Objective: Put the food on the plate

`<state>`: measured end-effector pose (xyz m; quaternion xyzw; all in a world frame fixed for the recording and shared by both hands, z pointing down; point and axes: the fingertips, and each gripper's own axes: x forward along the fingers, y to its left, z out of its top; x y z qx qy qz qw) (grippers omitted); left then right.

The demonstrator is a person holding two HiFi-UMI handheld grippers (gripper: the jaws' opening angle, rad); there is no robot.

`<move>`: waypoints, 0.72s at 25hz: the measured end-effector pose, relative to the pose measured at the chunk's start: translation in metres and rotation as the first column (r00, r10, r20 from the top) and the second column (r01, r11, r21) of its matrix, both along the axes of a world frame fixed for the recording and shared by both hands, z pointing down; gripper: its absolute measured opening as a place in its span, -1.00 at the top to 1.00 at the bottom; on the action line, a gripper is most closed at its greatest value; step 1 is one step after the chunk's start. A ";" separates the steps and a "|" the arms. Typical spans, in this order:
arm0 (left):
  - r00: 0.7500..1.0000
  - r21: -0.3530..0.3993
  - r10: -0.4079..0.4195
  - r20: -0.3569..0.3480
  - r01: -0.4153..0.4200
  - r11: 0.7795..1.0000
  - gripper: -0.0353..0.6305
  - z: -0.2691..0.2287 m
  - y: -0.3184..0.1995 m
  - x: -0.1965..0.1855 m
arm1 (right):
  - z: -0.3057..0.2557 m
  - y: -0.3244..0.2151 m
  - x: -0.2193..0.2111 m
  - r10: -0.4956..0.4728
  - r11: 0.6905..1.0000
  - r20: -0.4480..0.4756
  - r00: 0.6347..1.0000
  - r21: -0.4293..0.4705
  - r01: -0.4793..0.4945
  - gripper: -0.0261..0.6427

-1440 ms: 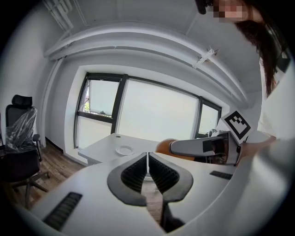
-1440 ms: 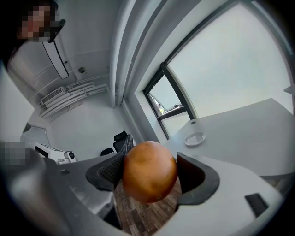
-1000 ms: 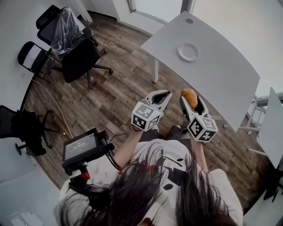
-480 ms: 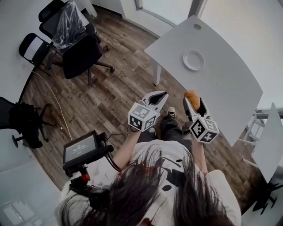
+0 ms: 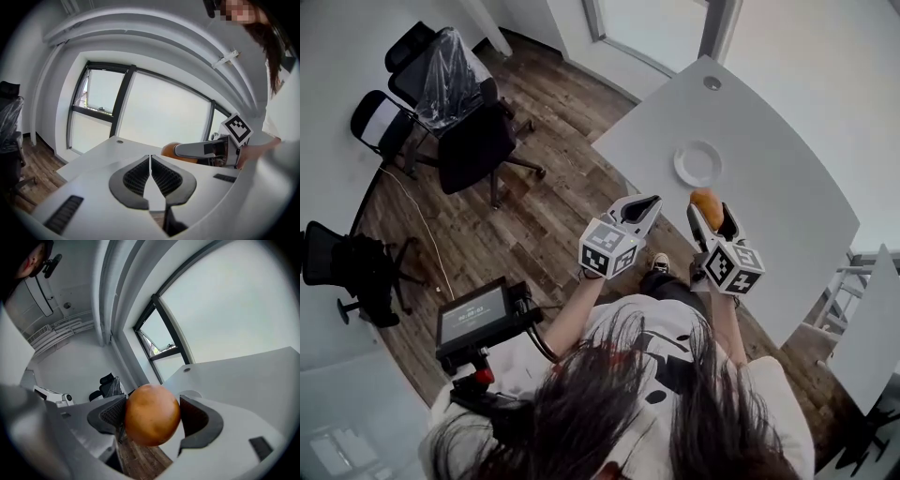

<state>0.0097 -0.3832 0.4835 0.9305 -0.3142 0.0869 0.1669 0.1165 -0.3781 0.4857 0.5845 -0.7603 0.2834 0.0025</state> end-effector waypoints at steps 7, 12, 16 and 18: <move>1.000 -0.046 -0.004 0.016 0.005 0.999 0.85 0.020 -0.045 0.046 | 0.039 -0.056 0.051 -0.020 0.999 -0.048 0.999 -0.047 0.018 -0.12; 0.999 -0.057 -0.017 0.048 0.020 0.998 0.85 0.029 -0.066 0.054 | 0.071 -0.103 0.062 -0.087 0.994 -0.116 0.989 -0.076 0.078 -0.12; 0.997 -0.069 -0.035 0.065 0.039 0.997 0.85 0.031 -0.076 0.052 | 0.094 -0.133 0.054 -0.154 0.985 -0.174 0.973 -0.106 0.137 -0.12; 0.997 -0.075 -0.039 0.070 0.045 0.996 0.85 0.033 -0.077 0.051 | 0.105 -0.141 0.050 -0.180 0.979 -0.191 0.965 -0.126 0.158 -0.12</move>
